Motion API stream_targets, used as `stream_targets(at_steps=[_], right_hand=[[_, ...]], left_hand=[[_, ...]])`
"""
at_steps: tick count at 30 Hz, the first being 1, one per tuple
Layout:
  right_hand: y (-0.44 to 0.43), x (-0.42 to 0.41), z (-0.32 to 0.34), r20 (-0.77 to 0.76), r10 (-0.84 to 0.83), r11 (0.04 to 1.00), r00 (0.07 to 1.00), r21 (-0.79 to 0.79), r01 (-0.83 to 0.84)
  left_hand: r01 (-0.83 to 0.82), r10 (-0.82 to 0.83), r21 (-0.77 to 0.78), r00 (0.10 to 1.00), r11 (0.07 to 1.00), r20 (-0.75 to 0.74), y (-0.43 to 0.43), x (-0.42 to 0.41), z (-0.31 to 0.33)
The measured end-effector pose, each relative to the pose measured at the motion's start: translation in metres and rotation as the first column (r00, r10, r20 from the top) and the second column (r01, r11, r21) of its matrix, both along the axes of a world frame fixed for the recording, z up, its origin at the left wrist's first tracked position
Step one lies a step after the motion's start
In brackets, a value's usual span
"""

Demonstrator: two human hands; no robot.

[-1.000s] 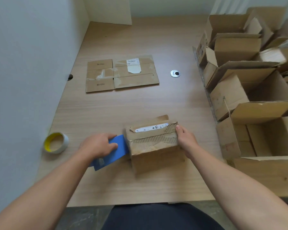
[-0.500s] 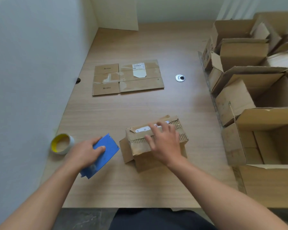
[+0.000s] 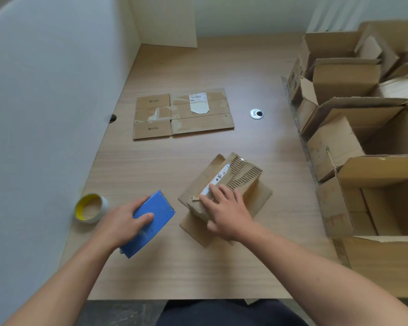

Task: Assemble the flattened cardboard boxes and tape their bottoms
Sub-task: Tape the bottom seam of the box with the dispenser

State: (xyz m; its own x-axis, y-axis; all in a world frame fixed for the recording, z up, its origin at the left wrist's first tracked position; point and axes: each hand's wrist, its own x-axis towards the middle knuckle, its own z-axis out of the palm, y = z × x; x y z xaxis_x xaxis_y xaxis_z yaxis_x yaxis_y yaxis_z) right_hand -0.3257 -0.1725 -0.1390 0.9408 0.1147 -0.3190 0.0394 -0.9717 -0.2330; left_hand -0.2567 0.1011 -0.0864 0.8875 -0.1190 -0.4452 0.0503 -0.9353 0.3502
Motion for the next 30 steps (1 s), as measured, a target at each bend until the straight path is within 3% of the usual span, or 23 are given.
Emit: stream_targets(at_steps=[5, 10, 14, 17, 22, 26, 30], right_hand=[[-0.032, -0.010, -0.002, -0.007, 0.132, 0.991, 0.991, 0.008, -0.132], [-0.060, -0.022, -0.008, 0.030, 0.087, 0.995, 0.996, -0.050, -0.085], [-0.067, -0.034, -0.011, 0.030, 0.065, 0.998, 0.997, 0.018, -0.066], [-0.064, -0.033, -0.003, 0.125, -0.015, 0.989, 0.992, 0.150, -0.004], [-0.056, -0.019, 0.032, 0.239, -0.269, 0.836, 0.933, 0.540, 0.102], [-0.052, -0.012, 0.054, 0.226, -0.290, 0.776, 0.930, 0.624, 0.090], [-0.051, -0.006, 0.066, 0.129, -0.268, 0.715, 0.955, 0.691, 0.108]], left_hand=[[0.034, -0.033, -0.053, 0.999, 0.998, 0.022, -0.009, 0.007, -0.003], [0.091, -0.088, -0.063, 0.994, 0.994, 0.060, -0.022, 0.009, -0.002], [0.185, -0.174, -0.102, 0.978, 0.977, 0.114, -0.034, 0.001, 0.002], [0.296, -0.275, -0.132, 0.949, 0.946, 0.156, -0.041, -0.004, 0.009], [0.477, -0.394, -0.191, 0.850, 0.858, 0.350, -0.047, -0.014, 0.018], [0.608, -0.445, -0.140, 0.701, 0.781, 0.557, -0.049, -0.016, 0.020], [0.723, -0.525, -0.034, 0.532, 0.690, 0.664, -0.055, -0.017, 0.025]])
